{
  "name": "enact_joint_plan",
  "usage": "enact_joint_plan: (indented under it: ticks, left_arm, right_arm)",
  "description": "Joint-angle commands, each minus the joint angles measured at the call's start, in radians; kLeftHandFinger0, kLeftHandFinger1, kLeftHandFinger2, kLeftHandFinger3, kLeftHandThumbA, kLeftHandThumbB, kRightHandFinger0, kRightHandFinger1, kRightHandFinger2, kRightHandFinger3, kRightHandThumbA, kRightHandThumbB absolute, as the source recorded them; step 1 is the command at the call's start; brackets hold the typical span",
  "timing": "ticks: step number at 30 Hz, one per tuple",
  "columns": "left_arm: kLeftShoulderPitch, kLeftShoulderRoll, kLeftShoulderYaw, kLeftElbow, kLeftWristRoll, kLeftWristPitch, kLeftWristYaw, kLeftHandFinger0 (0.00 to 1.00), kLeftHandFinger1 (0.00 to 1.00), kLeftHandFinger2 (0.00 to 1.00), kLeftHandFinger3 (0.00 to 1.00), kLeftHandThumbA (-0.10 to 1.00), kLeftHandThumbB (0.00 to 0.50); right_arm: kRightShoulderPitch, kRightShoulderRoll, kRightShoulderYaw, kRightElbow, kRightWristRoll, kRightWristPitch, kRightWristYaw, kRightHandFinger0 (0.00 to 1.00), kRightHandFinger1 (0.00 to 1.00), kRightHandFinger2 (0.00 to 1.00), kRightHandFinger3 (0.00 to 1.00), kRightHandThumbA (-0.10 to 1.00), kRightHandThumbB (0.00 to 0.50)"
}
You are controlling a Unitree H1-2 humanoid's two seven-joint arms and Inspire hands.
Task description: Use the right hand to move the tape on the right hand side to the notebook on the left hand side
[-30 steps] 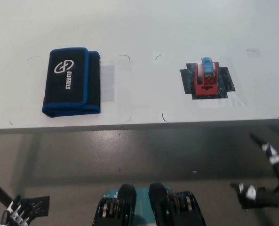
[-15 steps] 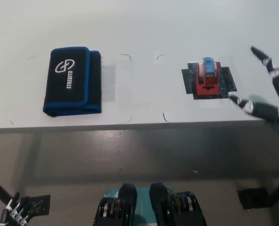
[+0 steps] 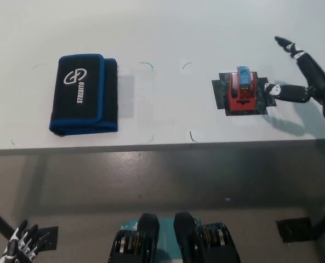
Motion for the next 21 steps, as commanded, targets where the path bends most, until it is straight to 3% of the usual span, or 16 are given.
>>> enact_joint_plan:
  ticks: [1, 2, 3, 5, 7, 11, 21]
  left_arm:
    - [-0.004, 0.012, -0.005, -0.020, -0.004, -0.008, -0.007, 1.00, 1.00, 1.00, 1.00, 0.88, 0.273]
    - [-0.004, 0.013, -0.005, -0.018, -0.005, -0.011, -0.010, 1.00, 1.00, 1.00, 1.00, 0.88, 0.272]
    - [-0.004, 0.012, -0.005, -0.019, -0.011, -0.014, -0.013, 1.00, 1.00, 1.00, 1.00, 0.87, 0.270]
    - [-0.009, 0.013, -0.004, -0.017, -0.009, -0.015, -0.010, 1.00, 1.00, 1.00, 1.00, 0.87, 0.277]
    - [-0.009, 0.013, -0.004, -0.022, -0.007, -0.011, -0.009, 1.00, 1.00, 1.00, 1.00, 0.88, 0.289]
    - [-0.015, 0.014, -0.005, -0.018, -0.007, -0.017, -0.012, 1.00, 1.00, 1.00, 1.00, 0.88, 0.269]
    - [-0.024, 0.019, -0.005, -0.018, -0.004, -0.013, -0.013, 1.00, 1.00, 1.00, 1.00, 0.88, 0.275]
  right_arm:
    - [-0.116, -0.025, 0.003, 0.128, -0.009, -0.093, -0.020, 1.00, 1.00, 1.00, 1.00, 0.70, 0.239]
    - [-0.126, -0.024, 0.003, 0.153, -0.008, -0.102, -0.023, 1.00, 1.00, 1.00, 1.00, 0.70, 0.241]
    - [-0.132, -0.018, 0.004, 0.180, -0.002, -0.113, -0.019, 1.00, 1.00, 1.00, 1.00, 0.68, 0.208]
    - [-0.134, -0.007, 0.003, 0.187, -0.006, -0.089, -0.025, 1.00, 1.00, 1.00, 1.00, 0.68, 0.217]
    - [-0.133, 0.002, 0.009, 0.187, -0.015, -0.088, -0.031, 1.00, 1.00, 1.00, 1.00, 0.65, 0.197]
    - [-0.118, 0.016, 0.018, 0.183, -0.018, -0.091, -0.021, 1.00, 1.00, 1.00, 1.00, 0.63, 0.163]
    - [-0.073, 0.081, 0.019, 0.226, -0.013, -0.099, -0.044, 1.00, 1.00, 1.00, 1.00, 0.62, 0.169]
